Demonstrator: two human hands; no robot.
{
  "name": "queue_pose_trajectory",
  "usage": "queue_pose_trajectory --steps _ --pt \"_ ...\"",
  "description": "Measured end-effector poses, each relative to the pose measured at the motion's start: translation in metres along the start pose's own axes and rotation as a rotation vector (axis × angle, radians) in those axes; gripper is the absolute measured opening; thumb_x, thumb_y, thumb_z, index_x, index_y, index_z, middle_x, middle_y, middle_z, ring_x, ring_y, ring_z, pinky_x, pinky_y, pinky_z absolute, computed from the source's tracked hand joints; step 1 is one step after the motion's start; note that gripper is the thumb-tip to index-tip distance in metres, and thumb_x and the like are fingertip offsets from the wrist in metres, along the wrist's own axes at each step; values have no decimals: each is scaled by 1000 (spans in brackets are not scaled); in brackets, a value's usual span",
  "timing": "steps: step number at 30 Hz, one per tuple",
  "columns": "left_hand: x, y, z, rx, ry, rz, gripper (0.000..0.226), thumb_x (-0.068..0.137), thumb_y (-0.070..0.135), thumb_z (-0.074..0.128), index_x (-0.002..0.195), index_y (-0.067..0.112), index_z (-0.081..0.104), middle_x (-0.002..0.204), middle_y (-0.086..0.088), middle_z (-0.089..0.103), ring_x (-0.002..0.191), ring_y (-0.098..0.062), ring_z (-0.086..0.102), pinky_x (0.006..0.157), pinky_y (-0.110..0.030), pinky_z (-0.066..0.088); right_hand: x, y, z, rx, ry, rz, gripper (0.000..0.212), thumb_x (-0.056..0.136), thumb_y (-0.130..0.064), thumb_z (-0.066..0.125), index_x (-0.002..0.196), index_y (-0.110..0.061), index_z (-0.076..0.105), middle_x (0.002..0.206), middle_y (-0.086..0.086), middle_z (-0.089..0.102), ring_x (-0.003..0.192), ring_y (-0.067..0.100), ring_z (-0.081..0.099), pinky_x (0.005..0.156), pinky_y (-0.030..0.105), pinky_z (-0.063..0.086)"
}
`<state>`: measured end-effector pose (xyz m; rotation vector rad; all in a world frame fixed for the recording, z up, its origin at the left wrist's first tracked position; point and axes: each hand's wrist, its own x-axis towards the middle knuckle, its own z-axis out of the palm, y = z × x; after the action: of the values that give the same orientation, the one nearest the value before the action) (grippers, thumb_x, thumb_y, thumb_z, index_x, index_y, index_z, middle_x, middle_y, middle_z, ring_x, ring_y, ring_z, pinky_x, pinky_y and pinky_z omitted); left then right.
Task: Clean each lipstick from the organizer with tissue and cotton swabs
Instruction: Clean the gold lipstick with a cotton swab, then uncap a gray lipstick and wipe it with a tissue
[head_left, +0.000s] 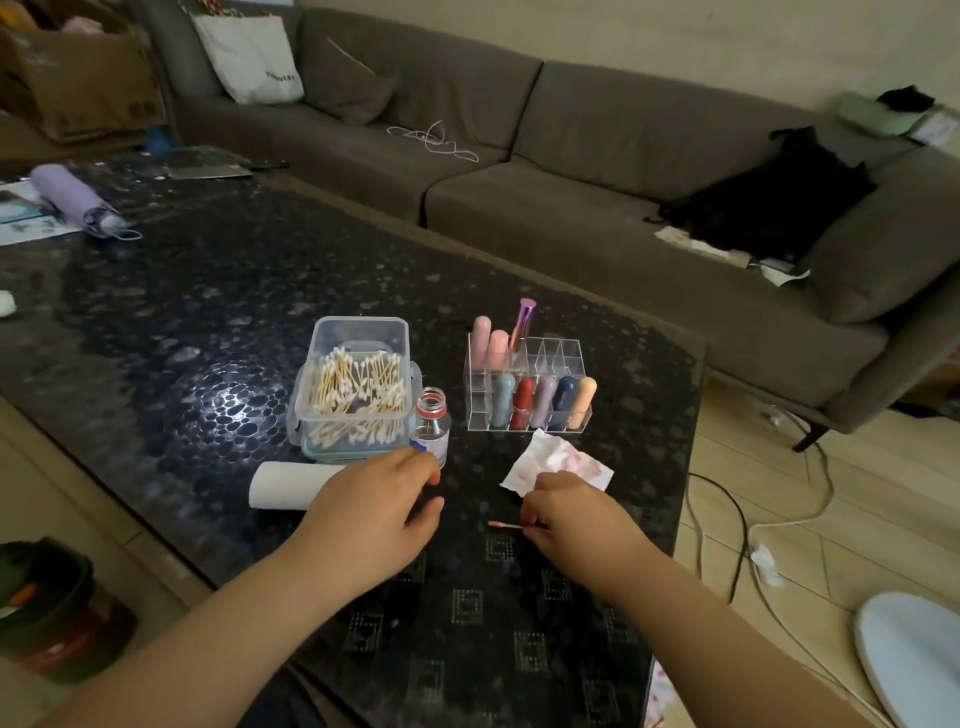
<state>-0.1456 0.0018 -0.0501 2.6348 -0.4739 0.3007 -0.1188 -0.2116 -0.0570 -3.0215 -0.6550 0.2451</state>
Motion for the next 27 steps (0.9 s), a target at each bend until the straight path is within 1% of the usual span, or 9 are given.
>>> queue_pose_trajectory --steps 4,10,12,16,19,20,23,25,27 --pt "-1 -2 -1 -15 -10 -8 18 90 35 56 105 25 57 98 12 59 88 -7 58 72 -24 48 3 -1 6 15 22 -23 26 98 -28 45 111 -17 64 113 0 55 107 16 49 87 27 43" --pt "5 -7 2 -54 3 -22 18 90 37 55 105 27 57 97 15 57 85 -6 56 71 -22 47 8 -10 6 69 54 -59 26 97 -32 48 111 -18 65 111 -1 56 106 16 51 87 25 42" --pt "9 -7 3 -63 17 -3 16 90 36 56 102 26 57 91 17 51 79 -5 53 64 -16 41 10 -10 4 129 80 -56 25 95 -35 52 111 -21 65 110 -3 57 105 13 51 87 23 42" --pt "21 -4 0 -41 44 48 13 80 27 69 85 25 58 77 20 46 63 -1 46 52 -9 28 24 0 -17 237 270 20 28 93 -34 56 120 -26 59 114 -8 55 109 7 48 92 18 37" --pt "30 -2 0 -63 50 53 15 77 25 72 84 24 59 78 14 57 65 -6 56 51 -16 39 50 11 -39 208 469 58 30 91 -26 60 120 -21 60 110 -2 57 107 15 50 96 29 42" --pt "33 -1 0 -59 52 55 16 77 25 73 85 23 59 77 12 59 64 -7 57 50 -17 39 59 14 -44 180 488 80 34 91 -28 60 124 -22 58 112 -1 57 108 17 50 98 33 42" --pt "37 3 1 -46 59 64 19 73 25 76 84 22 60 74 12 59 59 -6 56 46 -15 36 85 17 -55 83 386 145 44 93 -36 55 135 -25 47 131 -1 49 123 19 41 105 34 35" --pt "39 4 3 -47 58 68 16 76 26 74 85 21 61 75 11 59 62 -8 57 47 -21 42 97 15 -56 42 326 148 44 93 -40 53 134 -24 48 133 -1 48 124 20 40 104 35 34" --pt "41 4 4 -61 65 48 13 83 28 66 93 20 61 84 9 61 72 -9 57 57 -24 45 104 14 -55 32 292 140 37 93 -40 53 127 -23 54 128 0 51 120 20 42 102 35 35"
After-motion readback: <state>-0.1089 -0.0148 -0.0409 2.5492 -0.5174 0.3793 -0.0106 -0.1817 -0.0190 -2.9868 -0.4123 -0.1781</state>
